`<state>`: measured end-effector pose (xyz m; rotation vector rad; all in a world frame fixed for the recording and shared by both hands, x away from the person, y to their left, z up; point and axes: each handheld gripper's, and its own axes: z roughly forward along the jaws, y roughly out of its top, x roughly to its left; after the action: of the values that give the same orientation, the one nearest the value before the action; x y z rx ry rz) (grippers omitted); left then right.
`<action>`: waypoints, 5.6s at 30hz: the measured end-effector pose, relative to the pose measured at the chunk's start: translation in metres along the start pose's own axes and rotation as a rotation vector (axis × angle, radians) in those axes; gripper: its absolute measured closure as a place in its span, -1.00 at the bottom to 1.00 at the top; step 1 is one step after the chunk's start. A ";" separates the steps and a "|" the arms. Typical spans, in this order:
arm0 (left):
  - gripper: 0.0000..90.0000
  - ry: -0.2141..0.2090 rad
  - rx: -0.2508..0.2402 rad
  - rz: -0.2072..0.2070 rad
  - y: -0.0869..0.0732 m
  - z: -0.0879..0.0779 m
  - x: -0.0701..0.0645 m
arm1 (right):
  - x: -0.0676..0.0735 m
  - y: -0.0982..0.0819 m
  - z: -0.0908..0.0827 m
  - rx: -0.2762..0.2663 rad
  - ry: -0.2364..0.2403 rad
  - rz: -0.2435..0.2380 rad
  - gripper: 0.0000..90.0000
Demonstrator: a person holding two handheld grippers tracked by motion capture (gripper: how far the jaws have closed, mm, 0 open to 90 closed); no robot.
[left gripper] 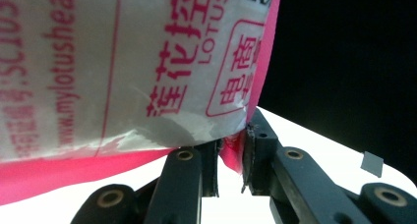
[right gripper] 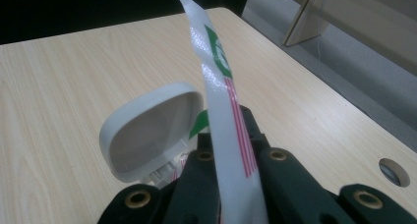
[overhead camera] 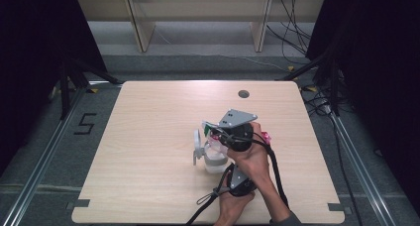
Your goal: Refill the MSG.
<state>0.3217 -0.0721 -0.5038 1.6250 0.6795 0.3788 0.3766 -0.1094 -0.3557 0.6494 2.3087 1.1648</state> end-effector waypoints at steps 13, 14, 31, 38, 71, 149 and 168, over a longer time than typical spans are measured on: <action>0.74 0.001 -0.005 0.004 0.001 0.000 0.000 | 0.000 0.001 -0.001 -0.003 0.005 -0.004 1.00; 0.74 0.001 -0.002 0.004 0.000 0.000 0.001 | 0.000 0.001 -0.001 -0.003 0.007 -0.001 1.00; 0.74 0.000 -0.003 -0.003 0.000 0.000 0.000 | 0.001 0.000 0.000 -0.003 0.008 0.002 1.00; 0.74 0.006 -0.034 -0.036 0.001 0.002 -0.001 | 0.003 0.002 -0.001 -0.003 0.002 -0.007 1.00; 0.74 -0.022 -0.035 -0.043 0.001 0.003 0.000 | 0.003 0.001 0.000 0.001 0.009 -0.013 1.00; 0.74 -0.014 -0.122 -0.131 0.002 0.007 -0.005 | 0.009 0.003 0.002 0.004 -0.002 -0.040 1.00; 0.74 -0.014 -0.123 -0.130 0.004 0.007 -0.006 | 0.009 0.005 -0.001 0.000 0.001 -0.049 1.00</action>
<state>0.3219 -0.0812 -0.5007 1.4578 0.7330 0.3082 0.3702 -0.1019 -0.3530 0.5890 2.3120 1.1432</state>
